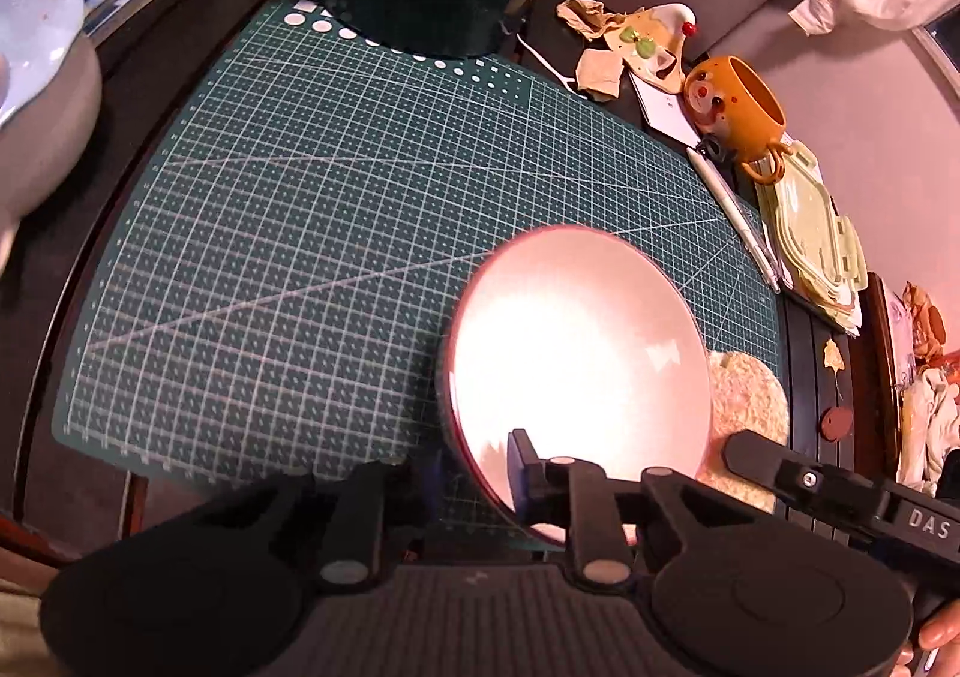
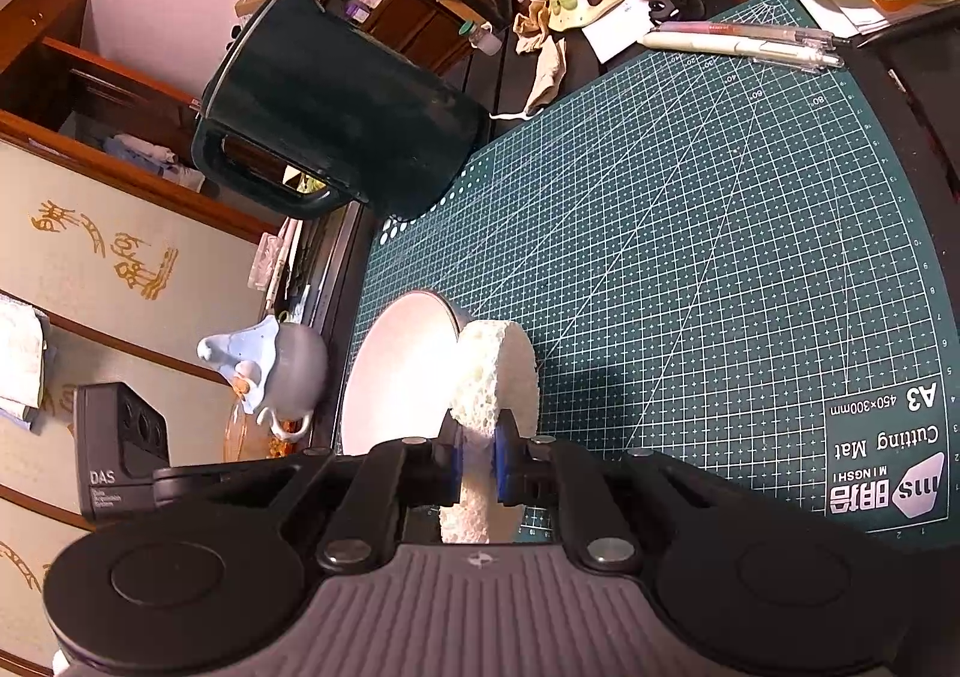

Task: Clean bowl
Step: 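Hold the bowl with the left gripper while the right gripper scrubs its outer wall with the sponge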

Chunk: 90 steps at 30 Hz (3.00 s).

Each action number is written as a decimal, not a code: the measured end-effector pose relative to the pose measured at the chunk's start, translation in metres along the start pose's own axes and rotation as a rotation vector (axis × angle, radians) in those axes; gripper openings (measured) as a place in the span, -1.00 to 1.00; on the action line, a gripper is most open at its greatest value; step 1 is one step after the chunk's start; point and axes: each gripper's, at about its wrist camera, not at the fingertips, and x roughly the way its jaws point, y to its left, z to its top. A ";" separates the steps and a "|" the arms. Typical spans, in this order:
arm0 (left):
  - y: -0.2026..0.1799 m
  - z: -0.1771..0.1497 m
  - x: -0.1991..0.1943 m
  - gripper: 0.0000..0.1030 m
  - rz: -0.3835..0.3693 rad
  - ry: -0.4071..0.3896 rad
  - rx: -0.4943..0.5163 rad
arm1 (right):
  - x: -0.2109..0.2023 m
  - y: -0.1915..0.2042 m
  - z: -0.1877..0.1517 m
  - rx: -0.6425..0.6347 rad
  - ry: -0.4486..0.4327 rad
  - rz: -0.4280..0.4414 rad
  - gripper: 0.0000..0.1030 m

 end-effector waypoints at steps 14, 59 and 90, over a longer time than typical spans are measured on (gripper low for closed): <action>-0.002 0.017 -0.001 -0.82 0.055 -0.051 0.080 | -0.007 0.014 0.009 -0.038 -0.049 0.010 -0.82; -0.001 0.013 0.003 -0.78 0.040 -0.033 0.086 | 0.018 -0.026 0.008 0.181 0.035 0.064 -0.81; -0.003 0.012 0.004 -0.78 0.041 -0.032 0.089 | 0.007 -0.016 0.015 0.128 -0.006 0.064 -0.81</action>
